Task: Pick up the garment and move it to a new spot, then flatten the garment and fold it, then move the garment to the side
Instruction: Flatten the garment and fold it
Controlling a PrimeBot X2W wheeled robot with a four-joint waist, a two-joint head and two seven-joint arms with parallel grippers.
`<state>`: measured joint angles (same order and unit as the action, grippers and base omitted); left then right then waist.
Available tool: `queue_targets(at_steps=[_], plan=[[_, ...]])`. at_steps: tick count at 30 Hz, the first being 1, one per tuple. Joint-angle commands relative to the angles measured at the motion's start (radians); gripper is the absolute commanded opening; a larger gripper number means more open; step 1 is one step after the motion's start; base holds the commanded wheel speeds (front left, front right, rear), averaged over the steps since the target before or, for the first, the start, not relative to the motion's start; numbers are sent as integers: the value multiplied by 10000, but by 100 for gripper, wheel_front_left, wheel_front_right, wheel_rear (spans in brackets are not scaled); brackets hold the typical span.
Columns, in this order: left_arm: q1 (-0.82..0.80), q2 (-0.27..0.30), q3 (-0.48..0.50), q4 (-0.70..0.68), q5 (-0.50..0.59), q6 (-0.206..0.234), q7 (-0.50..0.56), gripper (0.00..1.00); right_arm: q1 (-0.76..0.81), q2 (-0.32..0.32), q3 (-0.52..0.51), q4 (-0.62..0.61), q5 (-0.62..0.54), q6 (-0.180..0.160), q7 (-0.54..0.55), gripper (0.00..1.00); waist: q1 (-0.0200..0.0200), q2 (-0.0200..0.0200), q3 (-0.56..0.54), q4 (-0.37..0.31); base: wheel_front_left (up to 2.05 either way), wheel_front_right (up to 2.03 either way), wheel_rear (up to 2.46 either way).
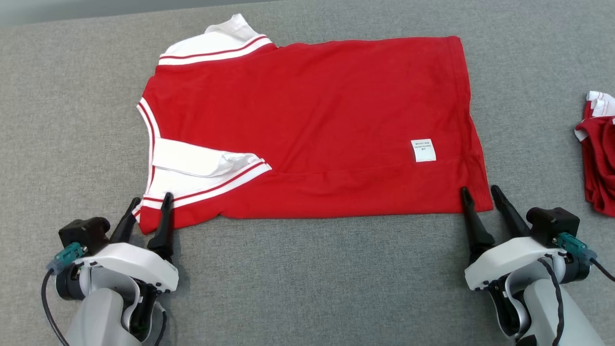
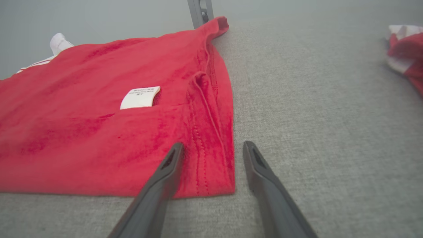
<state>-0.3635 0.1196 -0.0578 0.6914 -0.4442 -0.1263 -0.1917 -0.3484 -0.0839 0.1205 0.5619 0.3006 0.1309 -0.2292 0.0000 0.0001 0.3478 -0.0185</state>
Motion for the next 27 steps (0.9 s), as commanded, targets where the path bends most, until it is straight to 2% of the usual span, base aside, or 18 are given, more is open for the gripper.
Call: queue_targets(at_steps=[1, 2, 3, 4, 9, 15, 20, 27], plan=[[319, -162, -203, 600, -101, -22, 542, 100, -42, -56, 56, 98, 64, -4, 78, 38, 0, -1, 2, -7, 0, 0, 0], [301, -173, -293, 647, -247, -36, 681, 73, -77, -47, 89, 161, 157, -4, 108, 24, 0, -1, 3, -9, 0, 0, 0], [297, -172, -376, 654, -357, -46, 775, 20, -98, -62, 129, 208, 221, -4, 138, 13, 0, -1, -5, -9, 0, 0, 0], [292, -151, -472, 594, -456, -51, 831, 0, -111, -65, 185, 220, 345, -4, 150, 0, 0, -1, -14, -5, 0, 0, 0], [535, 100, -677, -222, -1129, -60, 950, 0, 20, -115, 371, -294, 1269, -4, 298, 0, 0, -1, -117, 21, 0, 0, 0], [1303, 515, -479, -1761, -1645, -27, 1456, 0, 667, -701, 404, -1537, 2056, -4, 875, 0, 0, -1, -305, 19, 0, 0, 0], [2296, 789, -335, -3644, -1678, 530, 1947, 0, 1746, -923, -45, -2742, 2121, -5, 1444, 0, 0, -1, -441, 94, 0, 0, 0], [3828, 759, -322, -5593, -1860, 1282, 2832, 0, 3287, -545, -914, -4067, 1713, -5, 2269, 0, 0, -1, -530, 128, 0, 0, 0]])
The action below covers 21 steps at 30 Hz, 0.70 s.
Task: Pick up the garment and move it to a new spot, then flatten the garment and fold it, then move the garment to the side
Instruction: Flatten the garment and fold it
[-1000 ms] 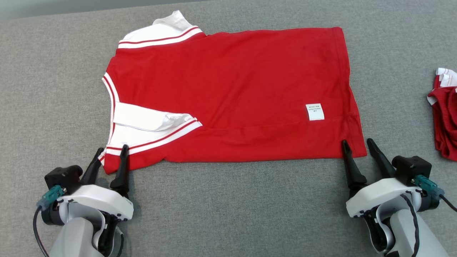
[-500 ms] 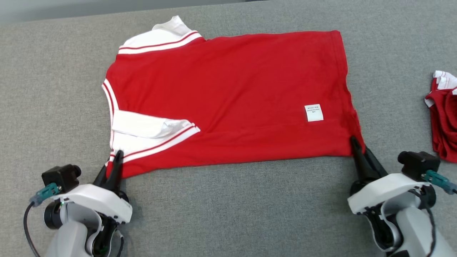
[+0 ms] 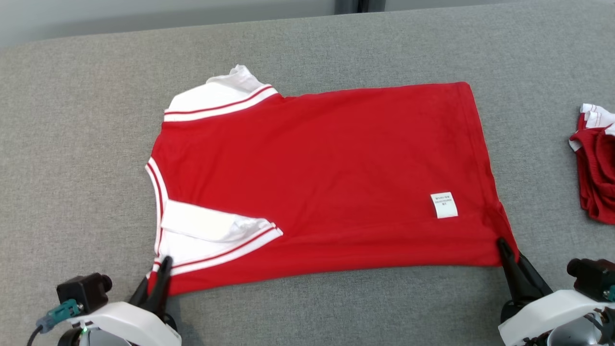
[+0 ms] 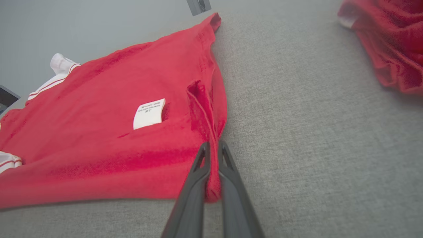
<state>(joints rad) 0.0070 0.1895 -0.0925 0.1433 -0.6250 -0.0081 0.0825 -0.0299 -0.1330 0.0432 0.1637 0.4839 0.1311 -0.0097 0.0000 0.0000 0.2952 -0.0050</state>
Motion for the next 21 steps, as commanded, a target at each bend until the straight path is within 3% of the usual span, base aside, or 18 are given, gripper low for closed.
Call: queue_targets(at_steps=[1, 2, 3, 4, 5, 18, 21], plan=[[285, 62, -17, -268, -76, 142, 213, 0, 192, 42, -204, -152, -176, -7, 143, 0, 0, 0, -12, -13, 0, 0, 0], [388, 47, -67, -420, -106, 155, 298, 0, 238, 129, -257, -203, -167, -7, 178, 0, 0, 0, -12, -10, 0, 0, 0], [474, 45, -127, -504, -101, 180, 388, 35, 278, 160, -322, -165, -233, -7, 213, 28, 0, 0, -14, 2, 0, 0, 0], [513, 63, -166, -579, 13, 215, 375, 100, 287, 150, -377, -90, -412, -7, 250, 69, 0, 0, -17, 23, 0, 0, 0], [517, 60, -211, -627, 112, 272, 312, 100, 243, 190, -425, -50, -472, -7, 218, 100, 0, 0, -25, 48, 0, 0, 0], [-576, -54, 84, -1531, 1704, 924, -2621, 100, -908, 455, -1308, -895, -2387, -6, -1445, 100, 0, 0, -167, 36, 0, 0, 0], [-1024, 129, 141, -1508, 1980, 837, -2953, 100, -1162, 466, -1179, -1235, -2744, -6, -1536, 100, 0, 0, -243, 6, 0, 0, 0]])
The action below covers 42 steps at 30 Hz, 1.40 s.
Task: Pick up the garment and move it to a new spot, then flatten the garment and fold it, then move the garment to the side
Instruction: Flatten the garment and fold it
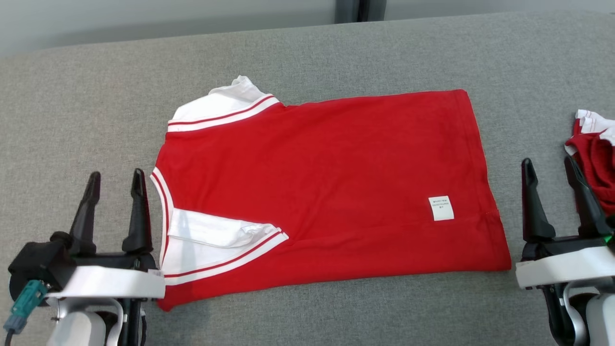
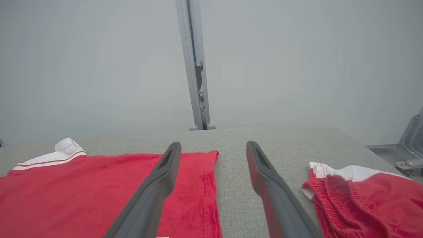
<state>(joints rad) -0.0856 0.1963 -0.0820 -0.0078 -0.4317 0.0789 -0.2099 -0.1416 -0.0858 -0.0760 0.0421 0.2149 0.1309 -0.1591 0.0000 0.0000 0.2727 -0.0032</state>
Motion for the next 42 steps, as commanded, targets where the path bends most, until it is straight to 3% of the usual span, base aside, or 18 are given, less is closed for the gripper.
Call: queue_targets(at_steps=[1, 12, 20, 29, 42], plan=[[-209, 104, 26, 58, 129, -47, -76, 100, -87, 8, 65, -149, -161, -4, -11, 100, 0, 0, -38, -23, 0, 0, 0], [-626, 200, -57, 549, 145, -135, -217, 100, 28, 166, 338, -535, -188, -4, 268, 100, 0, 0, -20, -28, 0, 0, 0], [-2333, 508, -247, 735, -15, -658, 234, 100, -252, 206, 421, -593, -67, -4, 327, 100, 0, 0, 362, -143, 0, 0, 0], [-5483, 986, -843, 3547, -842, -1690, 2708, 100, -866, 248, 869, -279, 73, -4, 130, 100, 0, 0, 1255, -924, 0, 0, 0], [-7055, 1515, -1123, 7371, -1715, -2053, 3961, 100, -1470, 265, 1135, 618, 295, -4, -288, 100, 0, 0, 1820, -1333, 0, 0, 0]])
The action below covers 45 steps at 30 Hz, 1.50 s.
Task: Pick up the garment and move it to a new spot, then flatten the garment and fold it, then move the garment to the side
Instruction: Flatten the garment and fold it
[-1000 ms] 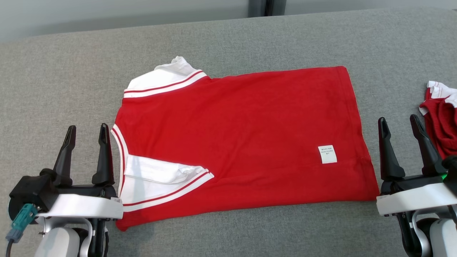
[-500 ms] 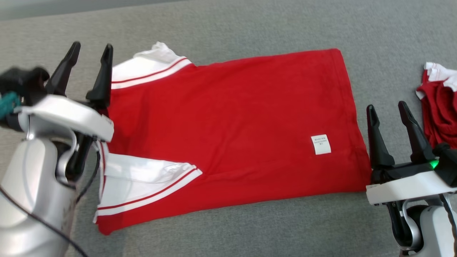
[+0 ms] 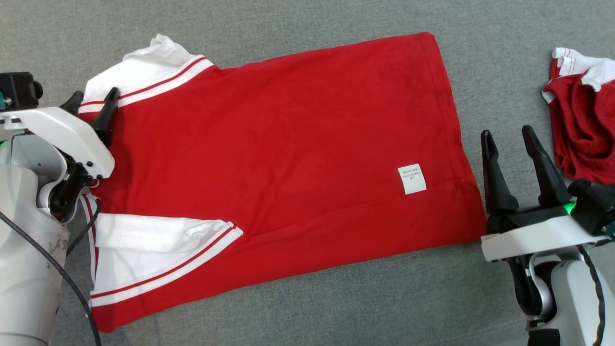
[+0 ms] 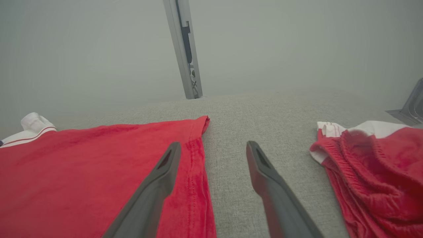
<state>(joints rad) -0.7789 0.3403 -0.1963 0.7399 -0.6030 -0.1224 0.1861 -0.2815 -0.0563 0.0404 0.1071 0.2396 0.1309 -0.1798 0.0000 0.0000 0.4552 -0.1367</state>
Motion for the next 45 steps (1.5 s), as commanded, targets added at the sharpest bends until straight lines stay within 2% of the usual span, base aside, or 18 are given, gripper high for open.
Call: queue_targets(at_steps=[1, 3, 4, 5, 6, 10, 15, 19, 23, 31, 32, 33, 34, 35, 37, 45], plan=[[-190, 70, -11, 74, -67, -53, 57, 100, -140, -63, -29, 23, 67, -4, -74, 100, 0, 0, 11, 10, 0, 0, 0], [-278, 44, -87, 372, -143, -70, 98, 100, -341, -196, -47, 97, 92, -4, -59, 100, 0, 0, 28, 25, 0, 0, 0], [-308, 28, -121, 476, -198, -78, 95, 51, -470, -279, -103, 123, 93, -4, -60, 100, 0, 0, 33, 38, 0, 0, 0], [-333, 4, -162, 565, -273, -87, 127, 36, -619, -342, -159, 159, 142, -4, -41, 100, 0, 0, 38, 53, 0, 0, 0], [-371, -11, -199, 660, -335, -96, 158, 0, -795, -438, -202, 208, 187, -4, 2, 100, 0, 0, 41, 65, 0, 0, 0], [-555, -85, -403, 813, -566, -94, 94, 0, -1856, -976, -487, 703, 571, -4, 219, 100, 0, 0, 61, 148, 0, 0, 0], [-835, -106, -857, 643, -809, -99, -178, 0, -3598, -1816, -309, 2166, 1028, -4, 773, 100, 0, 0, 191, 451, 0, 0, 0], [-1065, -206, -1291, 546, -1007, -101, -469, 0, -4811, -2283, 613, 3694, 1428, -4, 1449, 100, 0, 0, 295, 812, 0, 0, 0], [-1284, -318, -1738, 523, -1189, -100, -697, 0, -5650, -2452, 1646, 5055, 2074, -4, 1932, 100, 0, 0, 392, 1153, 0, 0, 0], [-1738, -458, -2534, 564, -1716, -78, -1009, 0, -6891, -2633, 3384, 6934, 3883, -6, 3132, 100, 0, 0, 640, 1603, 0, 0, 0], [-1792, -465, -2619, 583, -1776, -78, -1047, 0, -7039, -2668, 3536, 7070, 4053, -6, 3293, 90, 0, 0, 666, 1647, 0, 0, 0], [-1851, -457, -2691, 595, -1844, -78, -1098, 0, -7199, -2709, 3709, 7186, 4247, -4, 3469, 49, 0, 0, 697, 1679, 0, 0, 0], [-1897, -450, -2771, 612, -1907, -78, -1131, 0, -7308, -2754, 3868, 7274, 4411, -4, 3589, 37, 0, 0, 722, 1698, 0, 0, 0], [-1897, -450, -2771, 612, -1907, -78, -1131, 0, -7308, -2754, 3868, 7274, 4411, -4, 3589, 37, 0, 0, 722, 1698, 0, 0, 0], [-1970, -438, -2919, 646, -2054, -78, -1203, 0, -7478, -2841, 4158, 7267, 4762, -4, 3629, 0, 0, 0, 740, 1713, 0, 0, 0], [-2217, -259, -3178, 419, -2993, -79, -1659, 0, -8046, -3421, 5223, 6771, 5763, -6, 3074, 0, 0, 0, 652, 1659, 0, 0, 0]])
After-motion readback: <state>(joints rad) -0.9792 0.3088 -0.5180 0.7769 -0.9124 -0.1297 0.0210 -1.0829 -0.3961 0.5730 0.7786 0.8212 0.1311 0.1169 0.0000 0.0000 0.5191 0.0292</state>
